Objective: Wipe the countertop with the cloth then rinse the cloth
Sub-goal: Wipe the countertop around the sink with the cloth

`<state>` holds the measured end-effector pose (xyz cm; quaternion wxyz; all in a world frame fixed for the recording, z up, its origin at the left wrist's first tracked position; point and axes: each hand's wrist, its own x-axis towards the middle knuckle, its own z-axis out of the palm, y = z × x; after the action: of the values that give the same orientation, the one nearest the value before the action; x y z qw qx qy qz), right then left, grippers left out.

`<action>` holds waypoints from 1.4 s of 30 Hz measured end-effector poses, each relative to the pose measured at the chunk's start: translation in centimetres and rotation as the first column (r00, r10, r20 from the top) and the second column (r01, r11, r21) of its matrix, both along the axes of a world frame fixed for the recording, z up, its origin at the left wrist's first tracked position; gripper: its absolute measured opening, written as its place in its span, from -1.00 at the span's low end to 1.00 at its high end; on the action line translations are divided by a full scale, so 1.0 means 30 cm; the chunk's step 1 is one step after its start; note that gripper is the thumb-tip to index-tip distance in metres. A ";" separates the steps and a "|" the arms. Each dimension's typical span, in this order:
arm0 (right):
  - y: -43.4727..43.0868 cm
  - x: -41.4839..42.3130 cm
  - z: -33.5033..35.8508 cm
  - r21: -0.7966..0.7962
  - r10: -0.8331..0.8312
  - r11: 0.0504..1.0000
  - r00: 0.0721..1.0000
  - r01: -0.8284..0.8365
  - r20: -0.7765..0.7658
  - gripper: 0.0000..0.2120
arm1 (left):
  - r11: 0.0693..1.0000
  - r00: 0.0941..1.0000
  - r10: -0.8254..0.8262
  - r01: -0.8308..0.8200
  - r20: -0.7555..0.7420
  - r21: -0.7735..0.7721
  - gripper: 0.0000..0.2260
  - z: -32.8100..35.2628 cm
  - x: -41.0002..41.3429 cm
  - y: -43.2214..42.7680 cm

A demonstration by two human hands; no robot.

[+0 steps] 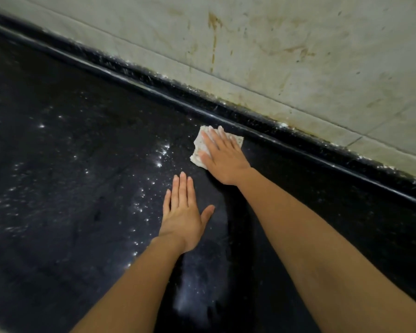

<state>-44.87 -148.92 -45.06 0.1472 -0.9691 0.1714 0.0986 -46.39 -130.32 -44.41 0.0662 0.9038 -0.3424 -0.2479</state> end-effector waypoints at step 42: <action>0.813 -0.824 0.073 -0.010 -0.164 0.986 0.970 0.165 -0.177 -0.37 | 0.991 0.997 0.007 0.003 0.074 -0.135 -0.36 -0.006 -0.007 0.798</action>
<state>-69.60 -124.53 -42.87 0.1414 -0.9386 0.2632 0.1724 -46.60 -106.38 -44.60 0.1147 0.9062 -0.3597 -0.1905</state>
